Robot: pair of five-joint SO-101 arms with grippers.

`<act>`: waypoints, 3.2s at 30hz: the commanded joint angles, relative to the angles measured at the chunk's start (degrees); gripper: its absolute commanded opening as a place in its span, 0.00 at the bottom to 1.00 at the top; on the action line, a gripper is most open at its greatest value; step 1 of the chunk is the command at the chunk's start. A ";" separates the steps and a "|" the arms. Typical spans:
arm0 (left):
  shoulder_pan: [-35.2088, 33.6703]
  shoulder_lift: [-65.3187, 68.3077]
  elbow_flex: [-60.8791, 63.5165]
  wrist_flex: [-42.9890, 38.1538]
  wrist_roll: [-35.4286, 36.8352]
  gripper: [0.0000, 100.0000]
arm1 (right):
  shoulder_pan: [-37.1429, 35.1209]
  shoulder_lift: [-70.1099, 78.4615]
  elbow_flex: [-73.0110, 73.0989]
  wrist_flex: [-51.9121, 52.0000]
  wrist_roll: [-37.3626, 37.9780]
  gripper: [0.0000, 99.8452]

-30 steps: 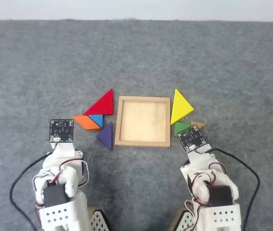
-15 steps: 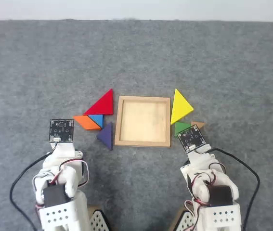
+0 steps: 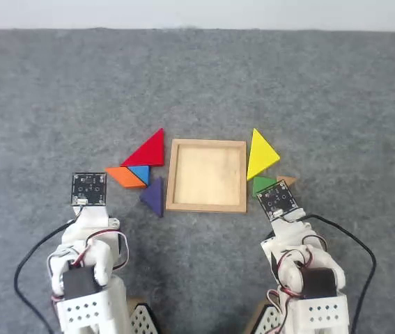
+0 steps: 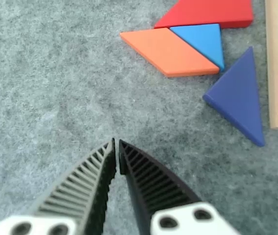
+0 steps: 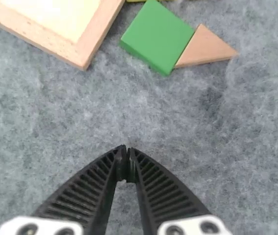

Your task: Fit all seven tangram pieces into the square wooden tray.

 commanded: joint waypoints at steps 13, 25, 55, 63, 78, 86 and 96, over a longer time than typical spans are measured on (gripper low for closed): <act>-0.09 -0.88 -0.57 0.26 -0.53 0.02 | 0.48 -0.66 0.97 -0.40 0.35 0.01; -0.09 -0.88 -0.57 0.26 -0.53 0.02 | 0.48 -0.66 0.97 -0.40 0.35 0.01; -0.26 -0.88 -0.57 0.26 -0.53 0.02 | 0.13 -0.66 0.97 0.66 0.26 0.01; -0.26 -0.88 -0.57 0.26 -0.53 0.02 | 0.04 -0.75 0.97 0.48 0.70 0.01; -0.26 -0.88 -0.57 0.26 -0.53 0.02 | 0.13 -0.04 -16.97 -1.98 9.58 0.01; -0.26 -0.88 -0.57 0.26 -0.53 0.02 | -4.97 0.13 -28.84 0.48 7.21 0.01; -0.26 -0.88 -0.57 0.26 -0.53 0.02 | -12.09 24.31 -35.34 -8.40 -0.44 0.01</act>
